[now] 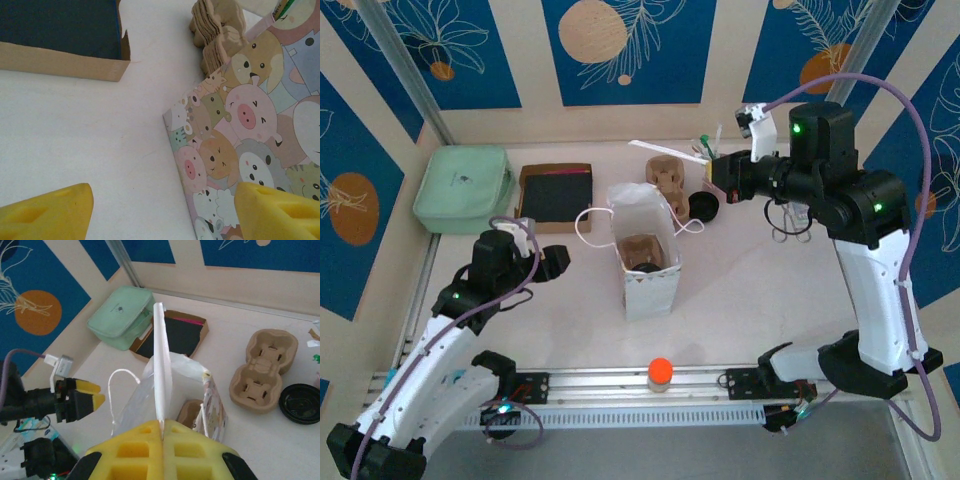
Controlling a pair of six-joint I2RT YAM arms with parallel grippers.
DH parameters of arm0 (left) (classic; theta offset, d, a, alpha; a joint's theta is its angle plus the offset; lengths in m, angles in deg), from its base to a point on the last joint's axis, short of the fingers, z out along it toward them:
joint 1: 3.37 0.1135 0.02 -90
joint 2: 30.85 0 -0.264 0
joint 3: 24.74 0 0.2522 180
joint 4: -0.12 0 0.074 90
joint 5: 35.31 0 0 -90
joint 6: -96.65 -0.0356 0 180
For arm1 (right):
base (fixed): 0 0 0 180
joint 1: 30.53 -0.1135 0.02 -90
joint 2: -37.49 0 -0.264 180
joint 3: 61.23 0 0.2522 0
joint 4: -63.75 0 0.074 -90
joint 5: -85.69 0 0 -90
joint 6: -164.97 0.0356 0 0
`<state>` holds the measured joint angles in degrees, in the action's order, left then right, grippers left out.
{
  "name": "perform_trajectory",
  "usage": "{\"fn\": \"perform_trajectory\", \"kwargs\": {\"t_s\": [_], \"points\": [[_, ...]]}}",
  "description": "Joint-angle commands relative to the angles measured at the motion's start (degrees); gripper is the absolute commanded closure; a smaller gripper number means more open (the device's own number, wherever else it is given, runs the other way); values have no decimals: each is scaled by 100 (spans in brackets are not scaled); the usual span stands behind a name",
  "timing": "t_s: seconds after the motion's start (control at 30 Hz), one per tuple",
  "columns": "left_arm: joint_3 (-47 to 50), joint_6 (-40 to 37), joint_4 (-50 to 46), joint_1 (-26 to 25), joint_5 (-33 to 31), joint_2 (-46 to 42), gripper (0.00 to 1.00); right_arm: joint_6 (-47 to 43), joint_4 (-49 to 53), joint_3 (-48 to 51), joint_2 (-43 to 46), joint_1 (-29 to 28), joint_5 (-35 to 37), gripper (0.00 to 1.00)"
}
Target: Pack the takeout coffee
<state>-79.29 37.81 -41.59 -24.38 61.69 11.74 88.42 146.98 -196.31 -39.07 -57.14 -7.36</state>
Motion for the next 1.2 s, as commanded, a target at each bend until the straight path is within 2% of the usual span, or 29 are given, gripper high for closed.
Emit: {"fn": "perform_trajectory", "kwargs": {"t_s": [0.0,0.23,0.67,1.17], "points": [[-166,13,86,59,88,1,25,-277,678,-195,-157,-215,89,95],[-192,47,119,59,112,57,26,-361,1186,-85,-291,-784,893,95],[-192,92,83,60,142,28,26,-509,1404,-47,-1068,-1431,1636,95],[-96,46,31,62,106,-83,26,-821,1606,-859,-2315,-1681,2068,95]]}}
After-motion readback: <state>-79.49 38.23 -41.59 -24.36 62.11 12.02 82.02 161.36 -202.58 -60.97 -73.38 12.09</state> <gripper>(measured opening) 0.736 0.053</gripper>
